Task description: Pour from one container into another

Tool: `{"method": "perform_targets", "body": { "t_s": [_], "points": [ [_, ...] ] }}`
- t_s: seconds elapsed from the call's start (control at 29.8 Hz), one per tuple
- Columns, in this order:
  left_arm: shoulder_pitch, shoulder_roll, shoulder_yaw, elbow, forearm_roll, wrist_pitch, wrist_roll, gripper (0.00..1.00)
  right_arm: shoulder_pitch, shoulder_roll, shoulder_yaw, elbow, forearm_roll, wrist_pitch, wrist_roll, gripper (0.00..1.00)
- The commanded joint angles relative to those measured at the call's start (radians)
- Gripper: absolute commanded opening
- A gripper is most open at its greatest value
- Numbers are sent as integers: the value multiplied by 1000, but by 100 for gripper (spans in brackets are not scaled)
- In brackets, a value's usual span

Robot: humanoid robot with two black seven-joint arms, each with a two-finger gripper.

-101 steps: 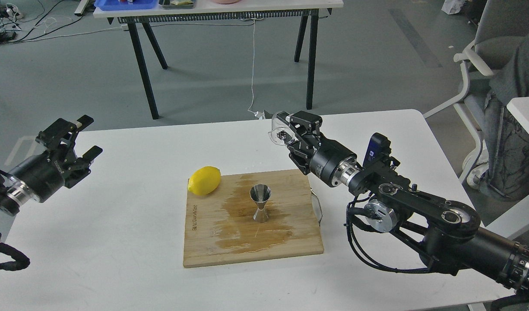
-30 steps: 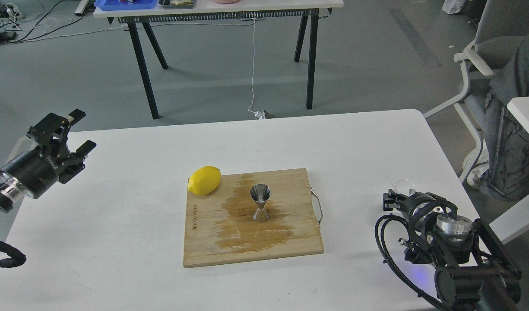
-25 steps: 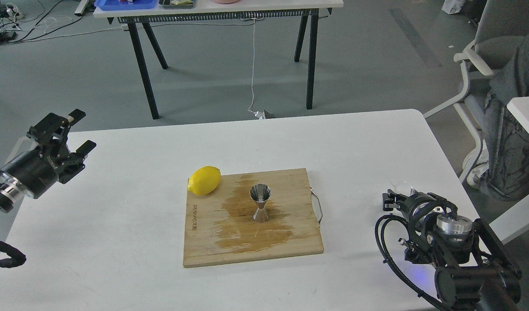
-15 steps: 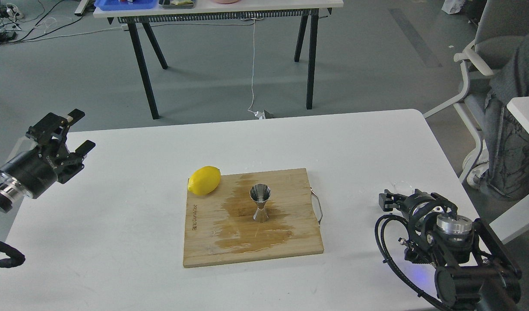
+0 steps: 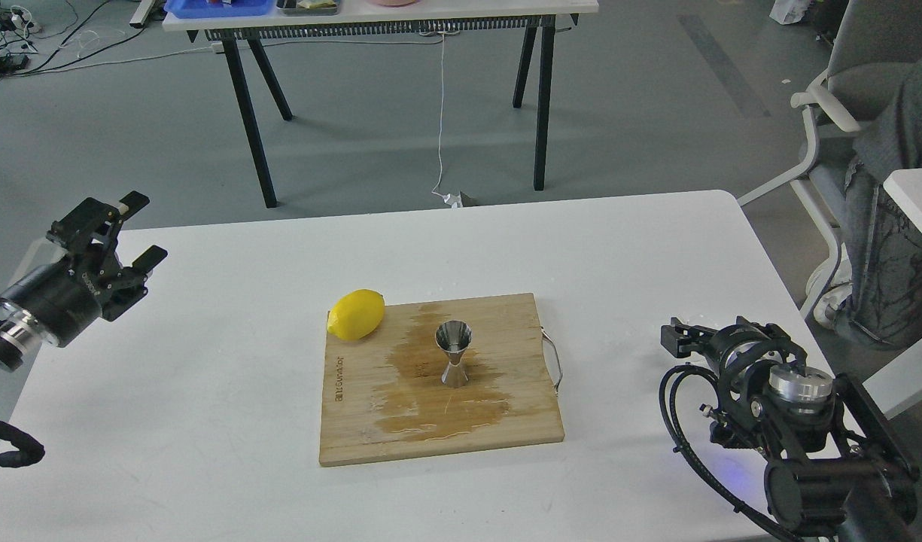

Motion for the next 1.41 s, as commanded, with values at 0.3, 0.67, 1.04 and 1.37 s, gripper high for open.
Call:
{"method": "perform_targets", "body": {
  "t_s": [0.3,0.67,1.04,1.37],
  "points": [
    [5,-11,-1,0,-3,0,0,100,150,-171,-101,42,-20,27,-44,98],
    [13,-5,-3,-3,-70,0,0,100,325,-434,-313,-114,-310,802,-290,98],
    [18,4,-17,-34,-153,0,0,100,333,-368,-304,-379,-304,967,-288,98],
    [30,6,-35,-49,-153,0,0,100,381,-380,-304,-382,-317,967,-281,98]
  ]
}}
